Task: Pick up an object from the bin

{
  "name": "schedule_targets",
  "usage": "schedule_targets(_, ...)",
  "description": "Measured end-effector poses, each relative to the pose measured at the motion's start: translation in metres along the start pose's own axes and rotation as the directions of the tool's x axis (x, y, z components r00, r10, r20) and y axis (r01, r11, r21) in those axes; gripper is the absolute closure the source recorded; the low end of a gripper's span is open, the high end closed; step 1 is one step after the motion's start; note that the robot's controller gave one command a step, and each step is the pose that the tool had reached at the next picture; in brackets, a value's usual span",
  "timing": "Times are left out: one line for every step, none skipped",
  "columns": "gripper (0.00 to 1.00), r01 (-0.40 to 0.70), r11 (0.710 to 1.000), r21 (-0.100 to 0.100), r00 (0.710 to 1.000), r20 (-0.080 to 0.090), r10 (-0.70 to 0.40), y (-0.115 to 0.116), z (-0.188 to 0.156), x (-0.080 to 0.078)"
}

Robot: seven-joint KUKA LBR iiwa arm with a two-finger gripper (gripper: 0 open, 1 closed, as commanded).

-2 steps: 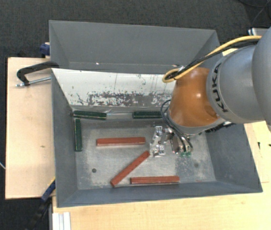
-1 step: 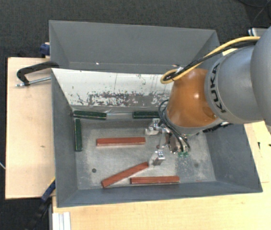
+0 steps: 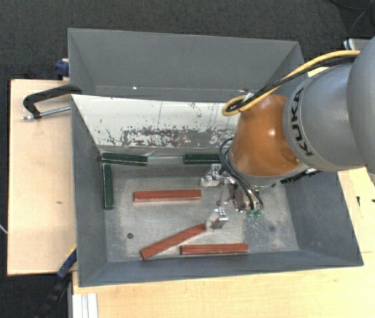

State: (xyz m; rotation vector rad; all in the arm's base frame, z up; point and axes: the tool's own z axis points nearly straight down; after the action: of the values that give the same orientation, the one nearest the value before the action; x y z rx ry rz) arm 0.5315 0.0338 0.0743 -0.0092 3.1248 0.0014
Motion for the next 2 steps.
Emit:
schedule_targets(1.0, -0.098, 0.995, 0.002, 0.995, -0.021, 0.098, 0.0546, -0.0028, -0.0539)
schedule_targets(1.0, -0.098, 0.995, 0.002, 0.995, -0.02, 0.098, 0.0547, -0.0029, -0.0541)
